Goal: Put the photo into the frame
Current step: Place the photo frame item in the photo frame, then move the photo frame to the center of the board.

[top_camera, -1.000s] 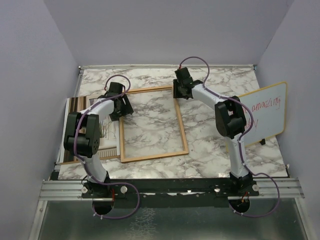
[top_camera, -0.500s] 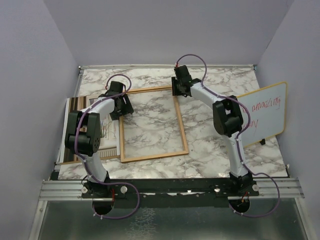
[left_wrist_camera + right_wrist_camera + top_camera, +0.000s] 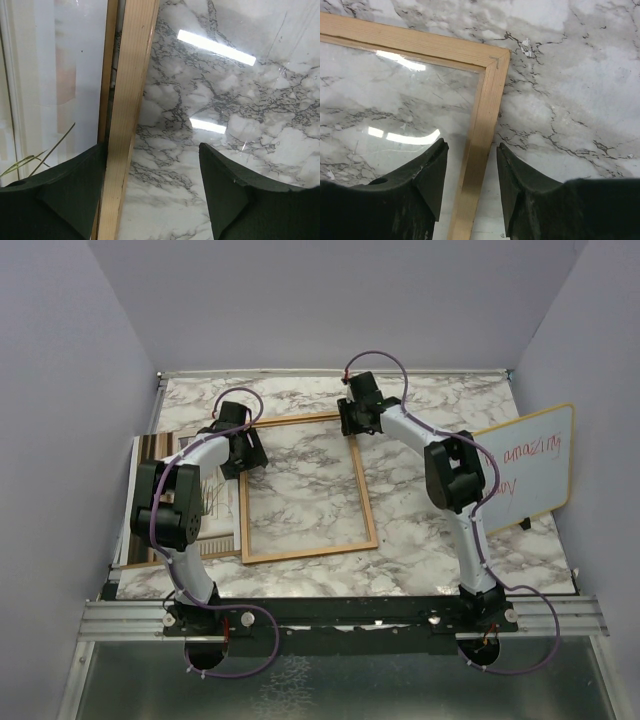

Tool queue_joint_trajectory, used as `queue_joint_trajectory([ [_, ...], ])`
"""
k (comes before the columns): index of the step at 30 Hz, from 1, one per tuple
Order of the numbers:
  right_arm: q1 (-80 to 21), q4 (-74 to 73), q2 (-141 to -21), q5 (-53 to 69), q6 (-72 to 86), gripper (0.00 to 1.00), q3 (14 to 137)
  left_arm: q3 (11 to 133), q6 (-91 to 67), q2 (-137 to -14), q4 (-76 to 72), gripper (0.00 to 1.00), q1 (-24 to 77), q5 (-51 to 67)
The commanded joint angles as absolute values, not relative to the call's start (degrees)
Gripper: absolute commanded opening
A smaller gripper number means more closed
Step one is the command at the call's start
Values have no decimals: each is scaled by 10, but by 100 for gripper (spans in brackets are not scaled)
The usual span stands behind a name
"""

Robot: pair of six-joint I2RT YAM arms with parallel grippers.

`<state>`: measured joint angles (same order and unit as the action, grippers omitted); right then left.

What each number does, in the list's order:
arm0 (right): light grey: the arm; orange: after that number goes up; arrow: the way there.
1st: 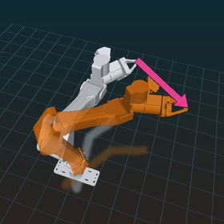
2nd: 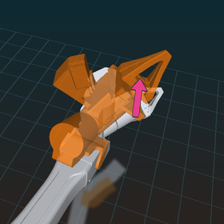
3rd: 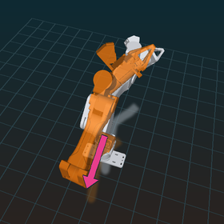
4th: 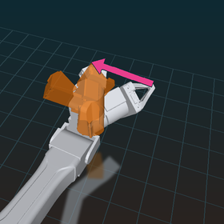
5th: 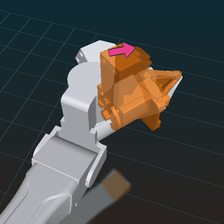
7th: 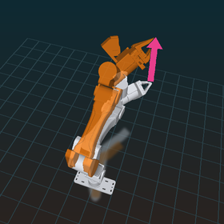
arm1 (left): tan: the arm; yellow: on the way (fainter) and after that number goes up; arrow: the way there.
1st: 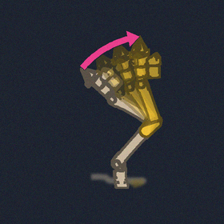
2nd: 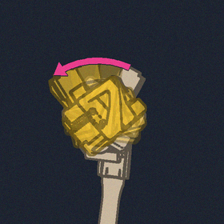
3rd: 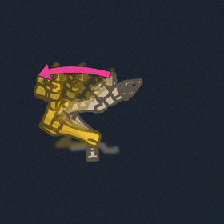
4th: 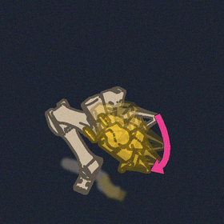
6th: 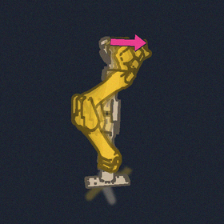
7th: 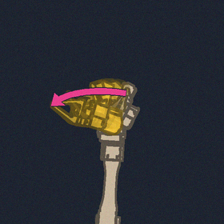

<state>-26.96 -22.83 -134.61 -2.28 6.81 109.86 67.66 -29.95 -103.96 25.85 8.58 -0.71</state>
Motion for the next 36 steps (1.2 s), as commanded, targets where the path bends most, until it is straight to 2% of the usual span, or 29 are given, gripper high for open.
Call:
queue_joint_trajectory([
  [1, -272, -276, -1376, -51, 43, 43, 1103, 680, -301, -1057, 246, 74, 89, 29],
  [7, -272, -236, -1322, -47, 49, 43, 1061, 680, -301, -1057, 246, 74, 89, 26],
  [14, -272, -201, -1266, -55, 86, 58, 1036, 679, -300, -1048, 246, 78, 89, 22],
  [23, -263, -192, -1283, -110, 103, 55, 1059, 684, -298, -1038, 247, 79, 88, 25],
  [31, -263, -208, -1236, -66, 106, 54, 999, 680, -305, -1042, 233, 66, 91, 87],
  [36, -263, -207, -1150, -31, 140, 57, 921, 673, -315, -1021, 217, 66, 102, 132],
])
